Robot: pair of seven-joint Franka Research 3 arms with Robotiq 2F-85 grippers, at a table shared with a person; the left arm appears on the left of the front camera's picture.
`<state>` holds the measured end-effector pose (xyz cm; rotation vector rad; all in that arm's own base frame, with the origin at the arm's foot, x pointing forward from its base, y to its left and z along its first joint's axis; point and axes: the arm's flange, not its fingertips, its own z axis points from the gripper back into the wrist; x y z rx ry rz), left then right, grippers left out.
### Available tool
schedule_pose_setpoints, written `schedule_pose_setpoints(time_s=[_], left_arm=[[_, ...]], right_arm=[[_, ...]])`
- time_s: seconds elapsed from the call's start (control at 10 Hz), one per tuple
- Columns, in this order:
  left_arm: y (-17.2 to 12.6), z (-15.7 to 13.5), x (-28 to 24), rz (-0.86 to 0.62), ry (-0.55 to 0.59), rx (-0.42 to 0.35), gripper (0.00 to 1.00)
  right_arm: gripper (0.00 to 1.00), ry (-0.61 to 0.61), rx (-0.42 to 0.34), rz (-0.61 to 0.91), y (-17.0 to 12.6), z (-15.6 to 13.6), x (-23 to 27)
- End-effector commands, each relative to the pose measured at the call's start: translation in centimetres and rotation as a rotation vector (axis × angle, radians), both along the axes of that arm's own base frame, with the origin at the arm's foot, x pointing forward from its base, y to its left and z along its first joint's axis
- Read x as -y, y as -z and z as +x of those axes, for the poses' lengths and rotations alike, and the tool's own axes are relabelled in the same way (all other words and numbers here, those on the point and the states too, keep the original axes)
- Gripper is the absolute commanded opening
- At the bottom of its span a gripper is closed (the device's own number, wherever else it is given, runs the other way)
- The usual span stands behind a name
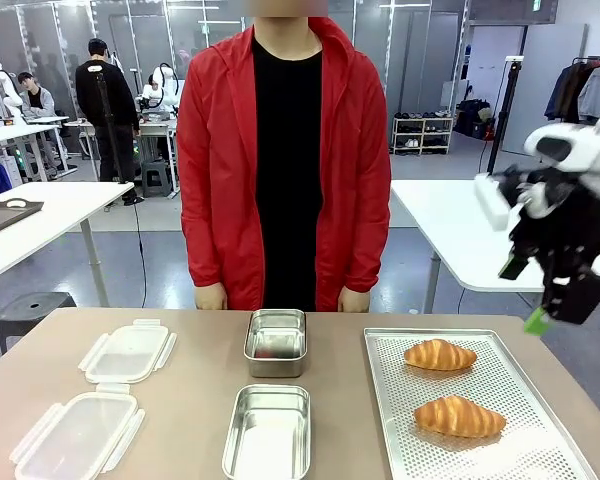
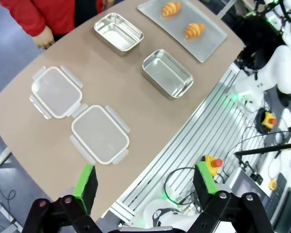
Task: Place the bread into the airtight container.
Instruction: Pick up a Butter Roll and place it into an empty Airtight Container.
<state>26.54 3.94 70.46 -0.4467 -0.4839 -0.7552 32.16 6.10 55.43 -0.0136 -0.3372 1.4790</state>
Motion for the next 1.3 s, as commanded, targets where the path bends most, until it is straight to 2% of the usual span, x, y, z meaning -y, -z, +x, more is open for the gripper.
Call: schedule_pose_setpoints(time_s=[0.0,0.1,0.2,0.3,0.6,1.0,1.2], left_arm=[[-0.2,0.0,0.0,-0.001,0.018,0.006,1.0],[-0.2,0.0,0.0,-0.001,0.018,0.006,1.0],[-0.2,0.0,0.0,-0.001,0.018,0.006,1.0],[-0.2,0.0,0.0,-0.001,0.018,0.006,1.0],[-0.2,0.0,0.0,-0.001,0.018,0.006,1.0],[-0.2,0.0,0.0,-0.001,0.018,0.006,1.0],[-0.2,0.0,0.0,-0.001,0.018,0.006,1.0]], right_arm=[[1.0,0.045,0.011,-0.073,3.3,1.0,-0.6],[1.0,0.086,0.013,-0.082,5.2,1.7,-1.1],[1.0,0.082,0.005,-0.091,6.8,2.0,-1.6],[1.0,0.084,-0.014,-0.11,9.7,2.7,-2.4],[1.0,0.078,-0.065,-0.134,14.8,3.6,-3.0],[1.0,0.099,-0.135,-0.129,19.8,4.2,-3.6],[1.0,0.118,-0.135,-0.126,21.4,4.4,-3.5]])
